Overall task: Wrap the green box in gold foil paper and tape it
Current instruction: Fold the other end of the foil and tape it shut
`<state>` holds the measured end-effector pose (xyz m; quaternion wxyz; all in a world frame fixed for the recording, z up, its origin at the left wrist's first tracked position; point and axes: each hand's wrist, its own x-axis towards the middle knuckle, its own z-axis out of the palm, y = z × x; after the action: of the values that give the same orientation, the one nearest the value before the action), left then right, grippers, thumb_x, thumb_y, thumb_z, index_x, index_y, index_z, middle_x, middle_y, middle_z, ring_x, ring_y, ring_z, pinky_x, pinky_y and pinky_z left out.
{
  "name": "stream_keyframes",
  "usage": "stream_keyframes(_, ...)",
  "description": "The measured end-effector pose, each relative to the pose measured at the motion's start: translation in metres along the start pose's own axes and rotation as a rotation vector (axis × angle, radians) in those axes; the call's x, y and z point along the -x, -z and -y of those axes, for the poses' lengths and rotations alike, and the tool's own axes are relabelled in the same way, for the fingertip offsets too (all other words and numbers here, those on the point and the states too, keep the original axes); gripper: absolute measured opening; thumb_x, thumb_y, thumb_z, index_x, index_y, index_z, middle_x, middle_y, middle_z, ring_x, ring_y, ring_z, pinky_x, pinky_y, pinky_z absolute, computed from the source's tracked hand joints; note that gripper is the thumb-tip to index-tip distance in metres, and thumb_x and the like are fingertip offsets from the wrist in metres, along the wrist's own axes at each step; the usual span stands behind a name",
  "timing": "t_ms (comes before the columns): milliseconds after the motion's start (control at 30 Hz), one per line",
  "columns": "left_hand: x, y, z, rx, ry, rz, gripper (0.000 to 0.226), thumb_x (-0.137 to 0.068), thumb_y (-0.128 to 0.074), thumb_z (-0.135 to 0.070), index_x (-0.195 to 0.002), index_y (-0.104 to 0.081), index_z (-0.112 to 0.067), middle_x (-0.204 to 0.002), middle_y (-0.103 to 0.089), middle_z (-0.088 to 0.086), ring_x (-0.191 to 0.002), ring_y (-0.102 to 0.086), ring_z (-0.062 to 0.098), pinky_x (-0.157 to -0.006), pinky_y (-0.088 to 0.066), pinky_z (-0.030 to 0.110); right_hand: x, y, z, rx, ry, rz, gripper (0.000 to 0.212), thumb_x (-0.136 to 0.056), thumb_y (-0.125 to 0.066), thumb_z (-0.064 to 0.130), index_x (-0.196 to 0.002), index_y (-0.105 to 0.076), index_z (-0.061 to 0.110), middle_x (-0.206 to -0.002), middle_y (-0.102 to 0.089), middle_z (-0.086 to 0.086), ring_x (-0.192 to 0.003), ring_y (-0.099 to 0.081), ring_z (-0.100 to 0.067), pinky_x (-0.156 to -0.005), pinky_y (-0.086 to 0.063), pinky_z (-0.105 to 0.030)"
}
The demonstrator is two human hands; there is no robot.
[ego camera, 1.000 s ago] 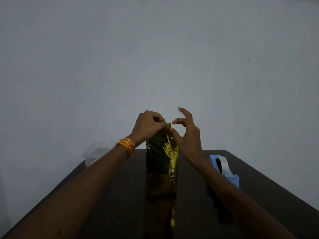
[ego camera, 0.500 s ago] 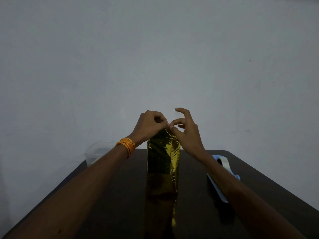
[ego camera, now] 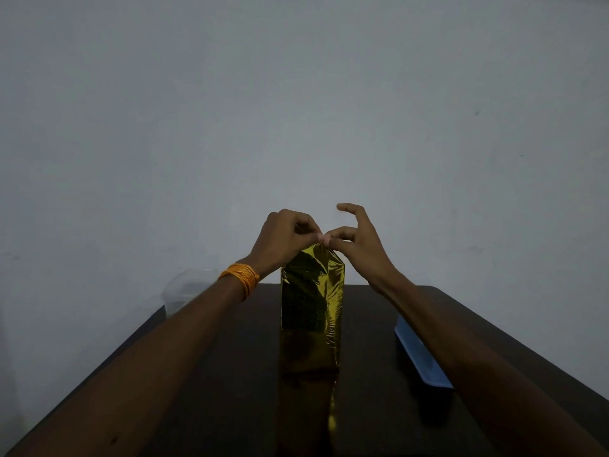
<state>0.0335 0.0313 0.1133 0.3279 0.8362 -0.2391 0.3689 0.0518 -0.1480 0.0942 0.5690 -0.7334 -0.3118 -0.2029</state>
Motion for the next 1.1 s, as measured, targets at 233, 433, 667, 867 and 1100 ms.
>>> stream_keyframes(233,-0.001,-0.003,-0.001,-0.107,-0.027,-0.023,0.013,-0.088,-0.07,-0.027,-0.091,-0.076,-0.017,-0.087,-0.074,-0.001,-0.082,-0.066,0.011,-0.076,-0.057,0.03,0.003,0.01,-0.004,-0.018,-0.095,0.002,0.059,-0.084,-0.069,0.033,-0.136,-0.042,0.026,-0.116,-0.068,0.001,-0.111,-0.061,-0.011,-0.104,-0.047,-0.041)
stream_keyframes(433,-0.004,-0.009,0.0,-0.085,0.026,-0.029,0.011,-0.089,-0.069,-0.023,-0.091,-0.075,-0.015,-0.089,-0.072,-0.001,-0.083,-0.064,0.012,-0.076,-0.055,0.028,0.021,0.015,-0.028,0.087,-0.148,0.071,0.044,-0.098,-0.053,0.025,-0.14,-0.038,0.032,-0.106,-0.072,0.006,-0.113,-0.06,-0.01,-0.105,-0.037,-0.039)
stream_keyframes(667,-0.015,-0.011,0.006,-0.03,0.124,0.056,0.011,-0.085,-0.072,-0.019,-0.088,-0.077,-0.01,-0.088,-0.074,0.001,-0.082,-0.066,0.009,-0.075,-0.056,0.027,0.031,0.018,-0.031,0.012,-0.141,0.076,0.054,-0.089,-0.051,0.034,-0.141,-0.037,0.033,-0.112,-0.073,0.003,-0.112,-0.06,-0.003,-0.091,-0.037,-0.029)
stream_keyframes(867,-0.025,-0.016,0.016,0.01,0.254,0.213,0.012,-0.085,-0.074,-0.019,-0.091,-0.076,-0.009,-0.101,-0.07,0.003,-0.089,-0.059,0.008,-0.064,-0.043,0.017,0.036,0.022,-0.042,-0.006,-0.149,0.062,0.058,-0.085,-0.049,0.041,-0.141,-0.036,0.035,-0.117,-0.072,0.008,-0.117,-0.058,-0.007,-0.1,-0.035,-0.036)
stream_keyframes(1100,-0.025,-0.023,0.025,-0.019,0.264,0.28,0.009,-0.084,-0.075,-0.021,-0.087,-0.076,-0.013,-0.103,-0.069,0.004,-0.1,-0.059,0.017,-0.066,-0.043,0.018,0.035,0.024,-0.05,0.004,-0.142,0.057,0.056,-0.086,-0.051,0.044,-0.14,-0.037,0.037,-0.117,-0.072,0.01,-0.117,-0.057,-0.005,-0.099,-0.033,-0.034)
